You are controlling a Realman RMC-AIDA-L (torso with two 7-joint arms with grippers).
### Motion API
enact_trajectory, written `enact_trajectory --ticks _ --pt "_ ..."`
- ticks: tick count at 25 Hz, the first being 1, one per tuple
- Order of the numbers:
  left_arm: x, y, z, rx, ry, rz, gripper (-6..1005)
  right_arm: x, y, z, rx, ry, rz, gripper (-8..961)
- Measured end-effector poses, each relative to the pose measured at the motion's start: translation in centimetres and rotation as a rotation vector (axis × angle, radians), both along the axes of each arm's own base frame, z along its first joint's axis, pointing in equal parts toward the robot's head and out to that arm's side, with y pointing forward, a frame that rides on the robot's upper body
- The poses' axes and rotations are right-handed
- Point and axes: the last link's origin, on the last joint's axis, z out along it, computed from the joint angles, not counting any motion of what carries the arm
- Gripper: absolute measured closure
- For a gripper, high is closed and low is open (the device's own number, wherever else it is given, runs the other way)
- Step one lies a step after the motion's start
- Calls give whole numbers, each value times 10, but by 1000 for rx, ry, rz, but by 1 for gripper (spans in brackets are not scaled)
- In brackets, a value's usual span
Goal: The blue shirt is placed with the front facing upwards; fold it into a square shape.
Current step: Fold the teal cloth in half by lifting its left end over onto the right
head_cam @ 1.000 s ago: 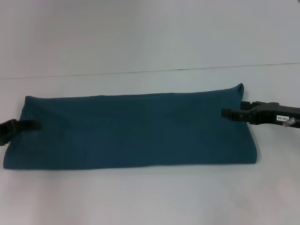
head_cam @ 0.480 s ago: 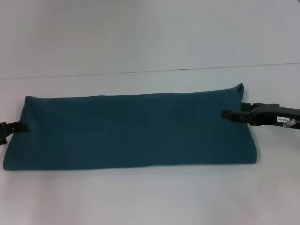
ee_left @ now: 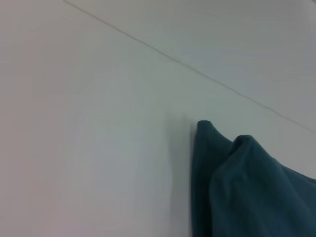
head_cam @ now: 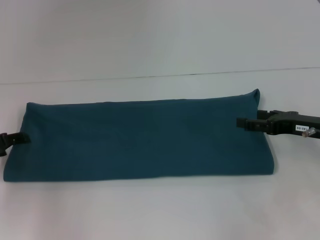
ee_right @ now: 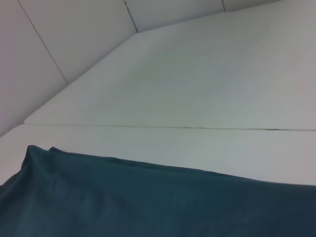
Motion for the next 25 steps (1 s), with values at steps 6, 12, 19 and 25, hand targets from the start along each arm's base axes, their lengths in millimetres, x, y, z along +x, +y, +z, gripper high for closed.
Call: enact_trajectory --ticks 6,12,19,25 --pt "-4 0 2 15 26 10 139 1 -1 -1 -7 -10 -3 8" --pt "-6 0 6 29 30 11 139 2 -1 -2 -8 -9 -3 9" --pt "-7 0 7 39 34 15 139 1 -1 -2 -9 -8 -3 8" --pt "-8 0 9 48 41 19 139 2 -2 -2 -9 -8 -5 8"
